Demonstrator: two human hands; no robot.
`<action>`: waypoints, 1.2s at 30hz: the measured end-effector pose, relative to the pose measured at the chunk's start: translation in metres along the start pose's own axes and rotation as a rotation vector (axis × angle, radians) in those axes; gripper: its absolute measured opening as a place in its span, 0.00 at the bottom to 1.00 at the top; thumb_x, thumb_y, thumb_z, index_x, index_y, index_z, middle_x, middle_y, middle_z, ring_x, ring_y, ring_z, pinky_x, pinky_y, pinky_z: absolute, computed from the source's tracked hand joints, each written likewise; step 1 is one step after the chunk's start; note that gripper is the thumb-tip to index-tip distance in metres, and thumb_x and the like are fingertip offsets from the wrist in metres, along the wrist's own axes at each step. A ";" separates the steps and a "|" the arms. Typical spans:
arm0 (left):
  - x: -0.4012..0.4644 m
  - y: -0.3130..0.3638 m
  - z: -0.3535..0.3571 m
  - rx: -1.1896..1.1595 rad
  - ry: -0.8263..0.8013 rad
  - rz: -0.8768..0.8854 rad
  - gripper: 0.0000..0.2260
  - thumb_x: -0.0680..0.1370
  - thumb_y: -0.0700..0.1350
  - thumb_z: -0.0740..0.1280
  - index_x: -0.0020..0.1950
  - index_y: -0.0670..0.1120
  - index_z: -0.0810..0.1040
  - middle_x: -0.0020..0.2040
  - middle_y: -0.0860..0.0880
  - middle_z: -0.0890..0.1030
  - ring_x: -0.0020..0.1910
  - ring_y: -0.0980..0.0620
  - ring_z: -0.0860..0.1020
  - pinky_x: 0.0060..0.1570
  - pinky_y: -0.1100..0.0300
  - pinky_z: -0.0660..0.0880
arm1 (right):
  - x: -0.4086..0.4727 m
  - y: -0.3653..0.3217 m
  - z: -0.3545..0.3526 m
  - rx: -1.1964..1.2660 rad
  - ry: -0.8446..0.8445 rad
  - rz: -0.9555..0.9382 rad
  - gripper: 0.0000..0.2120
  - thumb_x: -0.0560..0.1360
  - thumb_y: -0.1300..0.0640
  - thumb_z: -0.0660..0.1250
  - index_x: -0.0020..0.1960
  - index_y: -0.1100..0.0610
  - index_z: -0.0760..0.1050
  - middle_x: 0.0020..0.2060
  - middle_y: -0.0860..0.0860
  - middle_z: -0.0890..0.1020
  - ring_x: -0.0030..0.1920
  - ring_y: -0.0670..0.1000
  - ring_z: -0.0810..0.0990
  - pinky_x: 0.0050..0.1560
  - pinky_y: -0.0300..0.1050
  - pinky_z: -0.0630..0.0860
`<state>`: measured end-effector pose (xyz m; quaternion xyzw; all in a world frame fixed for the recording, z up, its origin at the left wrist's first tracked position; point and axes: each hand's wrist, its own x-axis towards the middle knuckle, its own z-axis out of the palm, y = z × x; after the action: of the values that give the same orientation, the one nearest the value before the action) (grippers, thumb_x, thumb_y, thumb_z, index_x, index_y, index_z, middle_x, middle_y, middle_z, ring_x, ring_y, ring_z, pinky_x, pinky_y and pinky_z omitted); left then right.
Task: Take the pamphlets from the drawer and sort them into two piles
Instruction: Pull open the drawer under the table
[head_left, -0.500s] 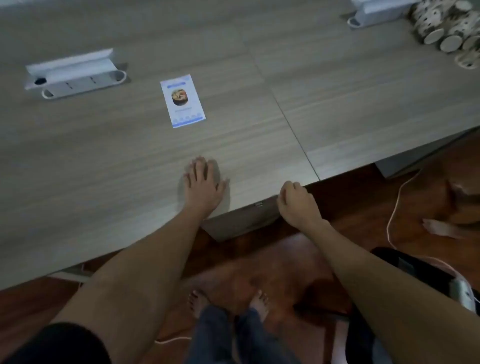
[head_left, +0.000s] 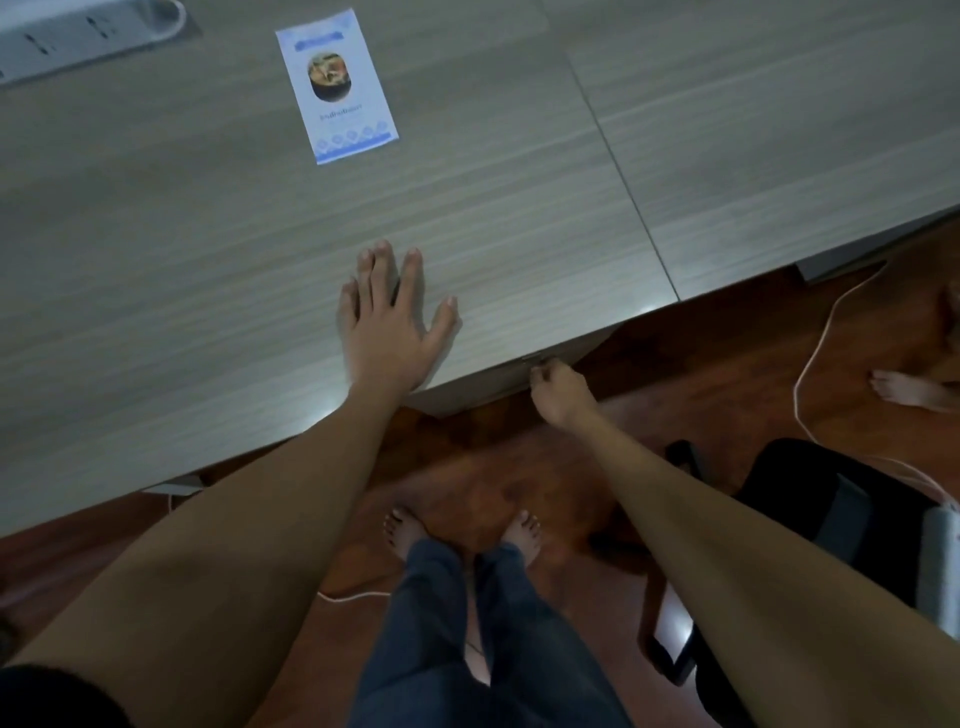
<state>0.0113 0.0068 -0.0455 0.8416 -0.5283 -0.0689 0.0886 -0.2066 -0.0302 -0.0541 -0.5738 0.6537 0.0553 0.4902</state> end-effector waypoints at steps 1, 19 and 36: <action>0.001 0.001 -0.001 -0.005 -0.009 -0.012 0.34 0.80 0.69 0.51 0.84 0.56 0.55 0.86 0.47 0.52 0.85 0.47 0.49 0.81 0.44 0.47 | 0.007 -0.002 0.003 0.056 -0.023 0.024 0.14 0.81 0.55 0.56 0.58 0.63 0.73 0.60 0.66 0.79 0.60 0.66 0.79 0.60 0.56 0.76; 0.001 0.003 -0.005 -0.029 -0.023 -0.026 0.33 0.81 0.68 0.51 0.83 0.57 0.54 0.86 0.47 0.49 0.85 0.48 0.46 0.81 0.45 0.45 | 0.010 -0.001 0.014 0.696 -0.161 0.125 0.09 0.84 0.58 0.49 0.59 0.56 0.67 0.39 0.51 0.81 0.37 0.50 0.82 0.40 0.45 0.76; 0.000 0.003 -0.008 -0.039 -0.041 -0.011 0.33 0.81 0.69 0.49 0.84 0.57 0.53 0.86 0.47 0.48 0.85 0.49 0.44 0.81 0.44 0.45 | -0.064 0.041 0.017 0.598 -0.154 0.401 0.11 0.80 0.58 0.52 0.56 0.55 0.72 0.46 0.56 0.81 0.39 0.54 0.80 0.40 0.45 0.74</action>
<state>0.0107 0.0065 -0.0368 0.8410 -0.5240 -0.0968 0.0937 -0.2388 0.0389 -0.0372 -0.2599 0.7017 -0.0003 0.6634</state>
